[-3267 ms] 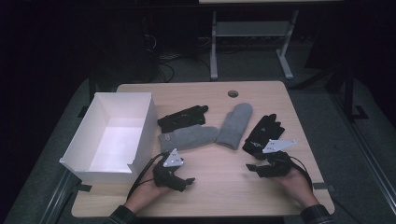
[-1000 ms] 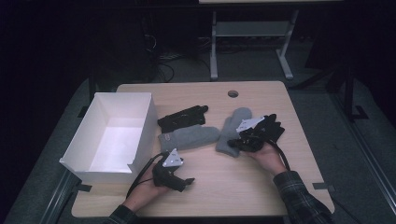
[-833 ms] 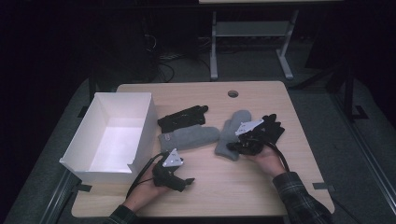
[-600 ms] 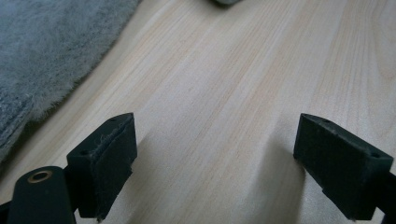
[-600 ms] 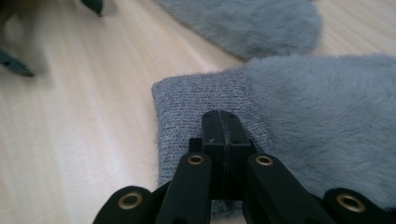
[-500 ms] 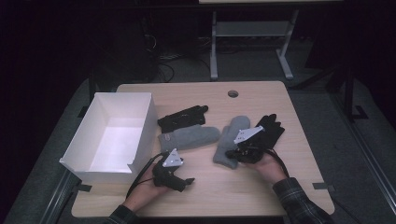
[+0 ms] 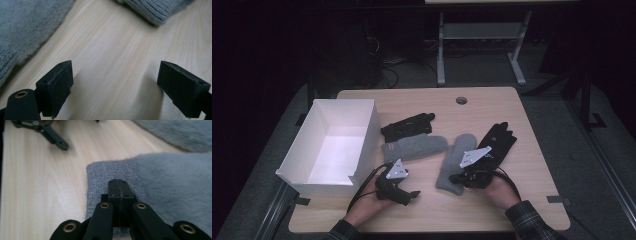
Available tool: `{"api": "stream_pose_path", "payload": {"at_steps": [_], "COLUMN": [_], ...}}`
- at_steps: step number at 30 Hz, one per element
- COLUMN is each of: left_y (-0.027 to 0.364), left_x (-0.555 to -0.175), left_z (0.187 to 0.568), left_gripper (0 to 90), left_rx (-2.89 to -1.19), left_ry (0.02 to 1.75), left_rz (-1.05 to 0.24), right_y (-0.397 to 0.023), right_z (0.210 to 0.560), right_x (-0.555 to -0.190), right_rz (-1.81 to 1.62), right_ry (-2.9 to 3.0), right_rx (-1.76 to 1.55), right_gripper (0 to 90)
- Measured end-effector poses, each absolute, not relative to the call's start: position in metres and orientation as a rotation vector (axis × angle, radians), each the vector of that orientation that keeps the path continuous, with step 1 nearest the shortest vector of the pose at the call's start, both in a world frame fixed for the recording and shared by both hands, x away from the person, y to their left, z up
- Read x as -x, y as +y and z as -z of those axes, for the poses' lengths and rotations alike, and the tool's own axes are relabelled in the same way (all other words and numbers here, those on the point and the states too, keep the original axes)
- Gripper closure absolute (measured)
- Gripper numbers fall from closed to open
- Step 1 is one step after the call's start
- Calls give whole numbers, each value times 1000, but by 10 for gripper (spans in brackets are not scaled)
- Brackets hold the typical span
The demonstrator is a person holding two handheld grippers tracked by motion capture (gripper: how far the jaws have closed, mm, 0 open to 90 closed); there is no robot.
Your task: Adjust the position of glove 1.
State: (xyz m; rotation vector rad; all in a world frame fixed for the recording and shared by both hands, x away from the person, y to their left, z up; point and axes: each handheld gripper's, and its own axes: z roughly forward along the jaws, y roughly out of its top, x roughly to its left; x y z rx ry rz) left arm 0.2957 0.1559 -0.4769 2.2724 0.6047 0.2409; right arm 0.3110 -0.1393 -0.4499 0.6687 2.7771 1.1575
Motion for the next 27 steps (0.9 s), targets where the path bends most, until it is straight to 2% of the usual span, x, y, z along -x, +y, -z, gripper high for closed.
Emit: {"api": "stream_pose_path", "payload": {"at_steps": [27], "left_y": [156], "left_x": [-296], "left_z": [477], "left_gripper": [126], "left_rx": [-2275], "left_ry": [605], "left_rz": [-245], "right_y": [-103], "right_z": [449], "right_x": [-294], "right_rz": [-1195], "right_ry": [2846], "right_rx": [-506], "right_gripper": [900]}}
